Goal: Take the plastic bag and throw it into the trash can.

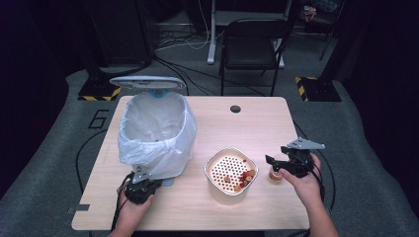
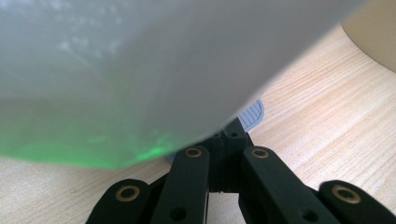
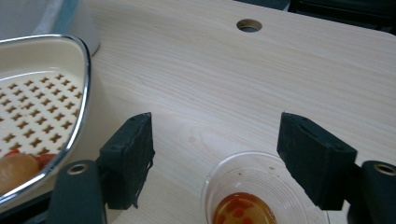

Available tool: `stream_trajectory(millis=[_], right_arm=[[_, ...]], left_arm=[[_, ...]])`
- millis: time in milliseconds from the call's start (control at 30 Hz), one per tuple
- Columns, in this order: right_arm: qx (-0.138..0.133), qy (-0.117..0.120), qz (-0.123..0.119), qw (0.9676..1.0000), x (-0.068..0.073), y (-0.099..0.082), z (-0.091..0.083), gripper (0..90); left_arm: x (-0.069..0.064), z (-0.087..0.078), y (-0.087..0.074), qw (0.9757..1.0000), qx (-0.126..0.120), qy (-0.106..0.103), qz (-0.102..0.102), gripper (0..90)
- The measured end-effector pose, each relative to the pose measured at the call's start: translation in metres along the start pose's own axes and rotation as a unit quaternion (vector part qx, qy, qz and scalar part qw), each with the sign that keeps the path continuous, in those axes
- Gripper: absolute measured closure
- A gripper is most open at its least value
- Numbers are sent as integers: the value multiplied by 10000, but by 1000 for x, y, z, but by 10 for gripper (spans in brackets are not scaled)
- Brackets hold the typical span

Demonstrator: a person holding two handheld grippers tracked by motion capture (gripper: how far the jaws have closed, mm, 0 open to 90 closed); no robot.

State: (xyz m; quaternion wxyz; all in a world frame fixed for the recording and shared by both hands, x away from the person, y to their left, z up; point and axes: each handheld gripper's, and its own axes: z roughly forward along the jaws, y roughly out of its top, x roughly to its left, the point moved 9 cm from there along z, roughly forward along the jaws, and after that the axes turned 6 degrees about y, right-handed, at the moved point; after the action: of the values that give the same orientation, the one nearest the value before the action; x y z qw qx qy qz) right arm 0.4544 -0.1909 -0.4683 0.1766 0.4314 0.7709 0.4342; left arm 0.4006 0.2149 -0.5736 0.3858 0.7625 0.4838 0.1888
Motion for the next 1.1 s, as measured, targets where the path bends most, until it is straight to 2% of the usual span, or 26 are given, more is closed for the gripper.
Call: stream_trajectory(millis=[300,533,800,1100], right_arm=[[8,-360,94,9993,-14,-12,-2,144],[69,-438,201,9988,-19,-23,0,102],[228,-469,283,9982,-23,-38,7,104],[413,-486,327,9974,-27,-56,17,150]], left_arm=[[0,0,0,10000,7,-9,-15,900],[0,0,0,10000,9,-14,-20,900],[0,0,0,10000,12,-5,-28,900],[0,0,0,10000,7,-14,-25,900]])
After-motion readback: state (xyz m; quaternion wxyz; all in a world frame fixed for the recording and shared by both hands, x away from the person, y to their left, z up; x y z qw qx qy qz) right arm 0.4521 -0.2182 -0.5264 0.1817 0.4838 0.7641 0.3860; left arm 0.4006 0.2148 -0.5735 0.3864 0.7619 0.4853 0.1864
